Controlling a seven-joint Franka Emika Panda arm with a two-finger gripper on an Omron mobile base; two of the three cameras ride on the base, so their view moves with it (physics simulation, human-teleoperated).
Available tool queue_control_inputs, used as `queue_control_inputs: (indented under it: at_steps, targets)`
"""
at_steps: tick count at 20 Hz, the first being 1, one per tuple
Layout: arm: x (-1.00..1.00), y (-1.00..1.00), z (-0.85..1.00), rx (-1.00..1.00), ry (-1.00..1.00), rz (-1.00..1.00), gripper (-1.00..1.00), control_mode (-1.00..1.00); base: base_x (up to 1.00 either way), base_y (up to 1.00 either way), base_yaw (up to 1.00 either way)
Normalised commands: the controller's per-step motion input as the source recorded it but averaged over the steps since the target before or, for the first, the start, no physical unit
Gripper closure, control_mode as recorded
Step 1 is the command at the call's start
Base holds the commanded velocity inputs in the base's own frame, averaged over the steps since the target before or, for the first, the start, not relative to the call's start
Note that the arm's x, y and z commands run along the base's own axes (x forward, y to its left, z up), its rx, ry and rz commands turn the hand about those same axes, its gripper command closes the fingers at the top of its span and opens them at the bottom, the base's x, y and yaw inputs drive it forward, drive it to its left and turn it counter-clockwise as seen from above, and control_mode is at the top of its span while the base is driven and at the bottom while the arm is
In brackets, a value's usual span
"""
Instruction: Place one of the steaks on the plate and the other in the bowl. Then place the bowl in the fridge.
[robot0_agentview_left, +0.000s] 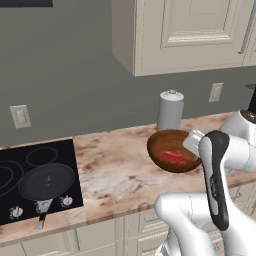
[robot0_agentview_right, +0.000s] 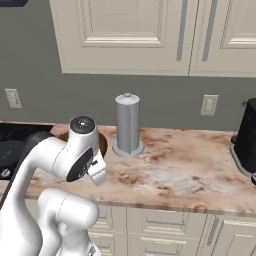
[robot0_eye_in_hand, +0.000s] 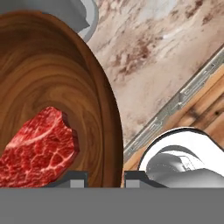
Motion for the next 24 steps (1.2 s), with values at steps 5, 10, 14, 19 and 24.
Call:
queue_control_inputs:
  at_steps: [5,10,14,19,24]
  targets:
    - [-0.46,-0.34,0.14,0.0,0.0,-0.17,1.0,-1.0,0.0,0.0,0.0]
    - [-0.16,0.17,-0.01,0.0,0.0,-0.03,1.0,-1.0,0.0,0.0,0.0]
    - [-0.04,-0.03,0.0,0.01,-0.01,-0.02,1.0,1.0,-0.09,-0.13,-0.08]
    - [0.0,0.0,0.0,0.0,0.0,0.0,1.0,1.0,-0.42,-0.32,-0.62]
    - [0.0,0.0,0.0,0.0,0.0,0.0,1.0,1.0,-0.07,-0.63,-0.67]
